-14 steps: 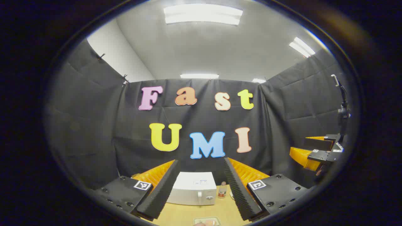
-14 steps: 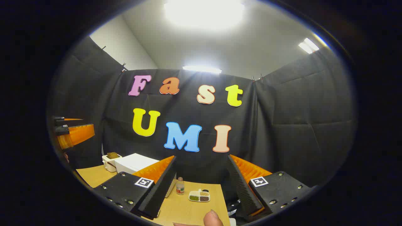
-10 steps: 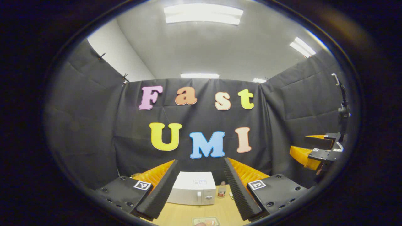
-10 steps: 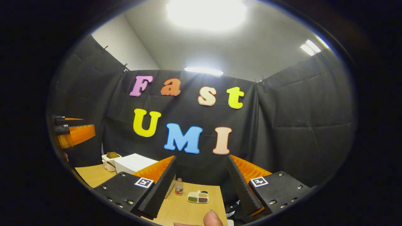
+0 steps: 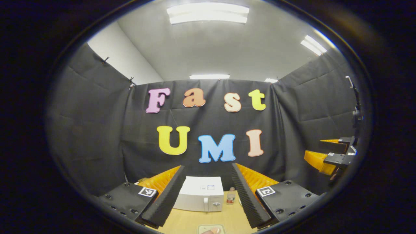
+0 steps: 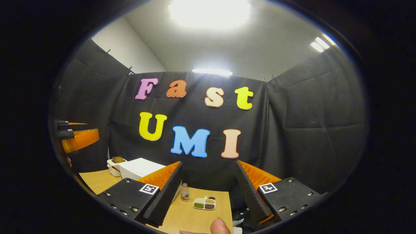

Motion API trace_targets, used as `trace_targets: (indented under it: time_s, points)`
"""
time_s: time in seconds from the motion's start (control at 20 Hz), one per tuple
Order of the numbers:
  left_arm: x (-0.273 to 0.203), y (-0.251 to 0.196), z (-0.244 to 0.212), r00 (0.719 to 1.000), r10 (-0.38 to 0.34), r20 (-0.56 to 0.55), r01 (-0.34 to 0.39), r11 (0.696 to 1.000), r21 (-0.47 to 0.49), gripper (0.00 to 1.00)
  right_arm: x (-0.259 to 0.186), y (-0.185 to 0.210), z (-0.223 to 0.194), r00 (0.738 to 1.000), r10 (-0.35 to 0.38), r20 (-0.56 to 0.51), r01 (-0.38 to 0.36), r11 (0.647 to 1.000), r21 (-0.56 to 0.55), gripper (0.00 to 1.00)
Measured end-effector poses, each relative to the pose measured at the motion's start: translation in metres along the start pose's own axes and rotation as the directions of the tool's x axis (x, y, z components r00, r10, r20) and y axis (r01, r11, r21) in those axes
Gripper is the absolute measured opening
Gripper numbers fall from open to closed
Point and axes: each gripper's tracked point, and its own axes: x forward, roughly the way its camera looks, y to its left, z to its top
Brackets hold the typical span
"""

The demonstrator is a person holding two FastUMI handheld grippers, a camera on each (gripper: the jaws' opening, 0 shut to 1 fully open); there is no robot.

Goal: Open the microwave oven with the left hand, put the food in, and close the microwave oven.

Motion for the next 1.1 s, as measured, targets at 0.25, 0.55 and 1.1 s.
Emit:
trace_targets:
  time_s: [0.25,0.55,1.1]
  points:
    - [0.005,-0.012,-0.011,0.999,0.039,-0.018,-0.038,0.998,0.046,0.93,0.008,-0.013,-0.017,1.000,0.030,-0.006,-0.030,0.999,0.029,0.96]
    - [0.052,-0.020,-0.103,0.995,-0.043,-0.090,0.049,0.996,0.068,0.93,0.032,-0.008,-0.027,1.000,-0.003,-0.026,0.003,1.000,0.029,0.96]
    - [0.213,0.019,-0.418,0.947,-0.136,-0.291,0.137,0.990,-0.018,0.96,0.098,-0.002,-0.016,0.962,-0.244,-0.126,0.235,0.969,-0.079,0.96]
